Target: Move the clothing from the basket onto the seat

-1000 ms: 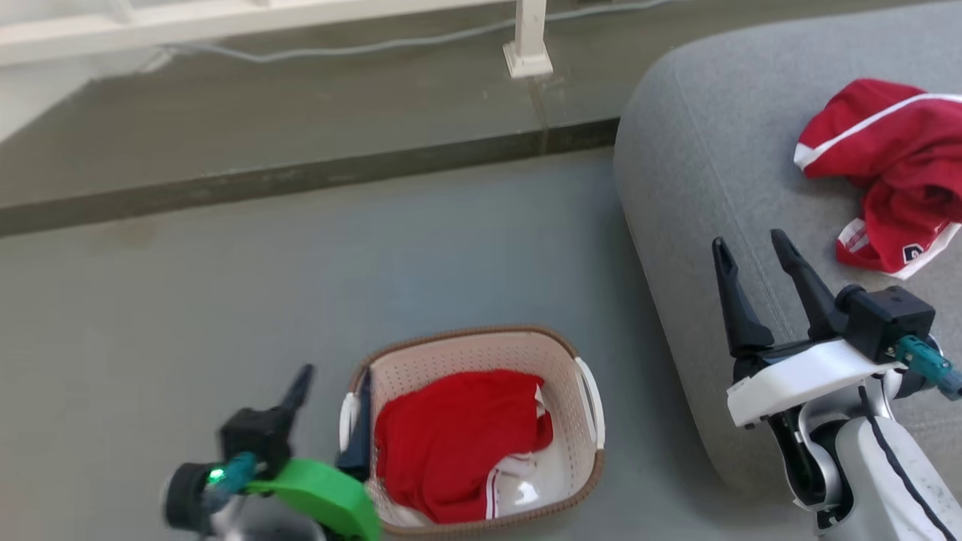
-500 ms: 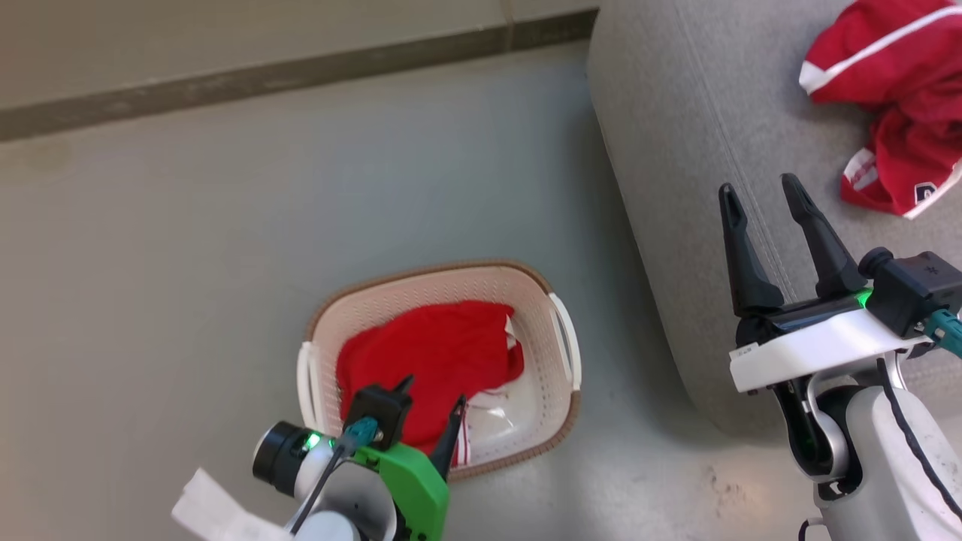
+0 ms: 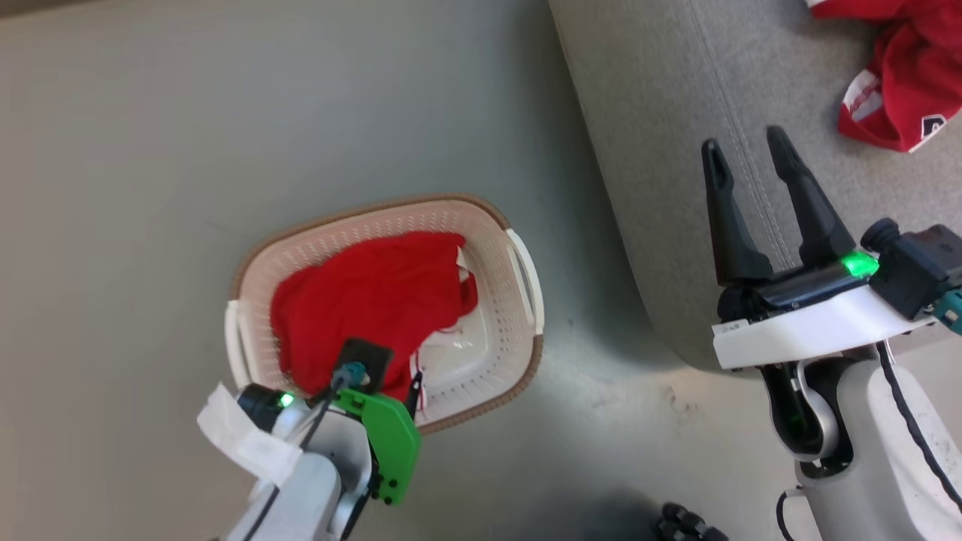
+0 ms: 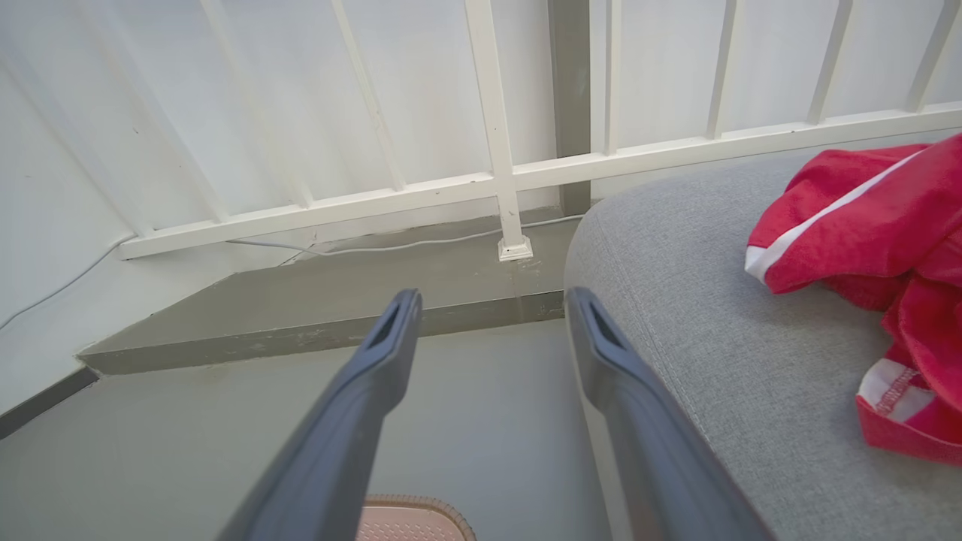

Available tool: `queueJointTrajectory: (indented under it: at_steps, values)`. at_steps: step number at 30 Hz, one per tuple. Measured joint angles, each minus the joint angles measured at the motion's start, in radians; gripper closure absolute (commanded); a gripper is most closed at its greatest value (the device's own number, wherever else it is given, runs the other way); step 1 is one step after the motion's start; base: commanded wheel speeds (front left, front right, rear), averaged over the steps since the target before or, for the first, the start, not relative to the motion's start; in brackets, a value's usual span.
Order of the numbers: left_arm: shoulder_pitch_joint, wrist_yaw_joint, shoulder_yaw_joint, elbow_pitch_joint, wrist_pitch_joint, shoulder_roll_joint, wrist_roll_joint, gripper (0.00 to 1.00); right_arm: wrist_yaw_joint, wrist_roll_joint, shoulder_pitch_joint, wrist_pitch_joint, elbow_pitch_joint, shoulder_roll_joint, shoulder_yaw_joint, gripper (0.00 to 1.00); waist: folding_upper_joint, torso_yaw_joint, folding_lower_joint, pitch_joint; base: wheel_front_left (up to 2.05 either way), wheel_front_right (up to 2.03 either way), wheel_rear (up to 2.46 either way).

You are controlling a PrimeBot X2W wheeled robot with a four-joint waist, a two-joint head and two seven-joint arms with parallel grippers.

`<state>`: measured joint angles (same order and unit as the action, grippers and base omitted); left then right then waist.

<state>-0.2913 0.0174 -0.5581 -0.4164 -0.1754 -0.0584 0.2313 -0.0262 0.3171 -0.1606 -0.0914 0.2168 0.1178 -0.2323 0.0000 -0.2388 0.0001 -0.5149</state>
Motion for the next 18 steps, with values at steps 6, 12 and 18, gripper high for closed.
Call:
queueJointTrajectory:
  at_steps: [6, 12, 18]
  values:
    - [-0.081, -0.002, 0.013, -0.093, -0.029, 0.002, 0.0, 0.0, 0.017, 0.011, -0.039, -0.022, 0.027, -0.02, -0.011, 0.0, 0.0, -0.038, 0.0, -0.086, 0.0, 0.0, 0.0]
    - [-0.171, -0.016, 0.042, -0.167, -0.059, -0.005, -0.009, 0.0, 0.029, 0.037, -0.081, -0.05, 0.053, -0.032, -0.032, 0.0, 0.0, -0.077, 0.0, -0.171, 0.0, 0.0, 0.0]
    - [-0.263, -0.018, 0.047, -0.23, -0.089, -0.055, -0.031, 0.0, 0.039, 0.055, -0.122, -0.09, 0.074, -0.049, -0.04, 0.0, 0.0, -0.119, 0.0, -0.256, 0.0, 0.0, 0.0]
